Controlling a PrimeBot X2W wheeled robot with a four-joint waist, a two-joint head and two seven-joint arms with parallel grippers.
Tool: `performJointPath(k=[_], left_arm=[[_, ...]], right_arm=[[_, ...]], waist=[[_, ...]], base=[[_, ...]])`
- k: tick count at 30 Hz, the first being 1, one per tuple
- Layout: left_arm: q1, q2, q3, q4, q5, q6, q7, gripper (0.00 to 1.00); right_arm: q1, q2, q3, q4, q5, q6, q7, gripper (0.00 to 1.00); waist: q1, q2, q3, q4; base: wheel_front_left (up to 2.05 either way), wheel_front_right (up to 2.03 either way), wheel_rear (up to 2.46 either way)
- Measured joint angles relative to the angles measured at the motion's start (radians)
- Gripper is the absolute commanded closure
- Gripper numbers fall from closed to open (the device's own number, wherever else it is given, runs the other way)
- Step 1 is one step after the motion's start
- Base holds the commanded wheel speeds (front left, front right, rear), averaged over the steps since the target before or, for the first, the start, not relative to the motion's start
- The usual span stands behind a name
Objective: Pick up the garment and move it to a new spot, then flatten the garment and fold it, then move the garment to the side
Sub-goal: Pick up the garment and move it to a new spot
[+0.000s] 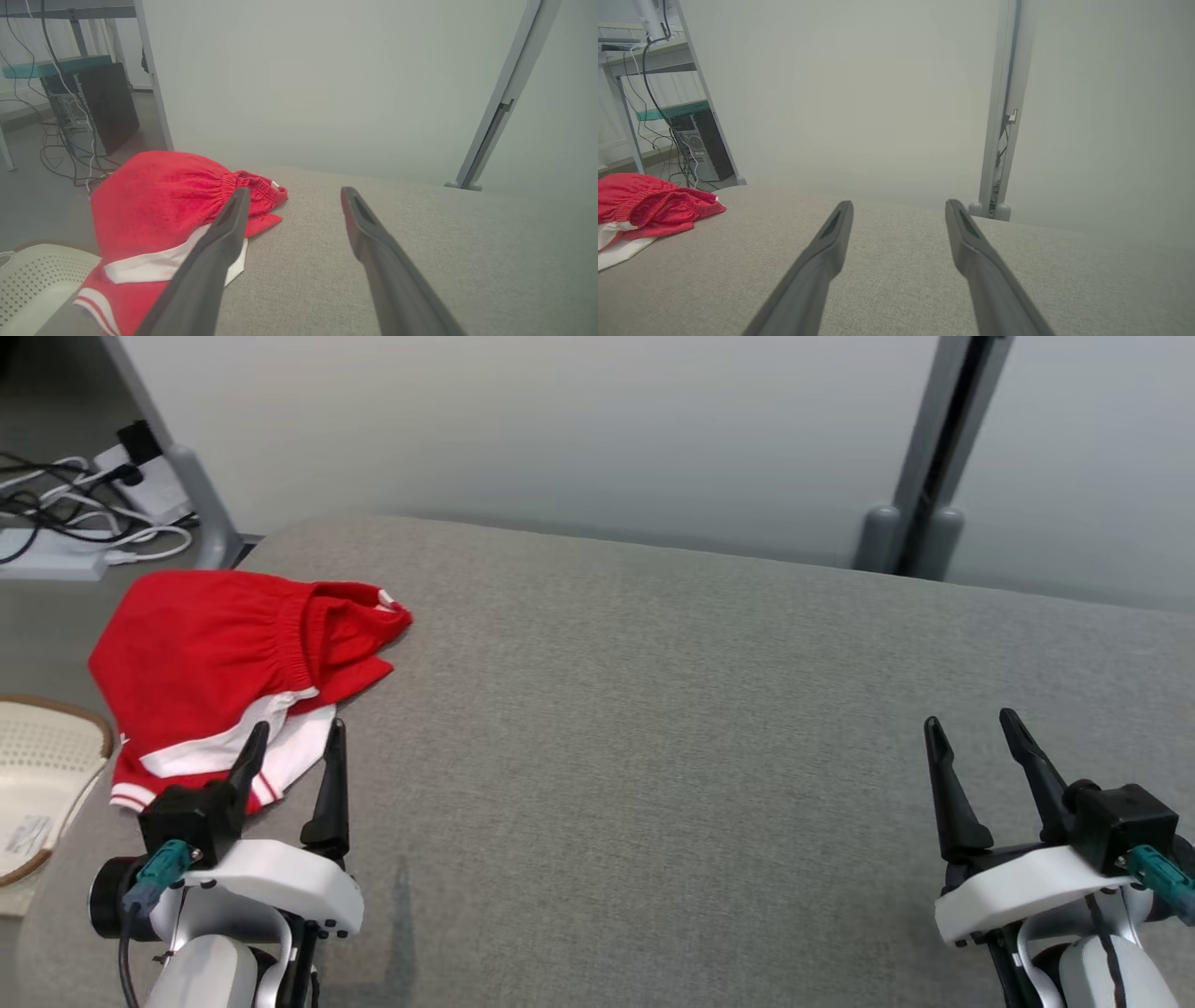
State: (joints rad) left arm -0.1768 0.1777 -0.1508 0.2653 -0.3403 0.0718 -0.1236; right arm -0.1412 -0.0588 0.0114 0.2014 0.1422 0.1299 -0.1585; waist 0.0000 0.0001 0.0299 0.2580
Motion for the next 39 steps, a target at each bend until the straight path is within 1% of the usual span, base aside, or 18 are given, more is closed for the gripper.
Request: performJointPath(k=[8,14,30,35,39], left_arm=[[0.005,0.009,0.036,-0.002,-0.031,0.019,-0.013,0.0],[0.009,0.016,0.045,-0.004,-0.042,0.025,-0.019,0.0],[0.007,0.015,0.034,-0.004,-0.056,0.028,-0.022,0.0],[-0.021,0.016,0.029,-0.009,-0.056,0.027,-0.021,0.0],[-0.089,0.019,0.016,-0.007,-0.06,0.014,-0.003,0.0]], right_arm=[[-0.019,0.002,0.045,0.012,0.001,0.001,-0.002,0.0],[-0.032,0.004,0.059,0.025,0.007,0.001,-0.005,0.0],[-0.035,0.002,0.057,0.029,0.006,0.001,-0.009,0.0],[-0.043,0.002,0.064,0.028,0.006,0.001,-0.007,0.0],[-0.06,-0.002,0.074,0.022,0.006,0.001,0.0,0.0]], waist=[[0.0,0.0,0.011,0.115],[0.0,0.0,0.015,0.163],[0.0,0.0,0.029,0.193],[0.0,0.0,0.038,0.187],[0.0,0.0,0.052,0.167]], base=[[0.0,0.0,0.0],[0.0,0.0,0.0],[0.0,0.0,0.0],[0.0,0.0,0.0],[0.0,0.0,0.0]])
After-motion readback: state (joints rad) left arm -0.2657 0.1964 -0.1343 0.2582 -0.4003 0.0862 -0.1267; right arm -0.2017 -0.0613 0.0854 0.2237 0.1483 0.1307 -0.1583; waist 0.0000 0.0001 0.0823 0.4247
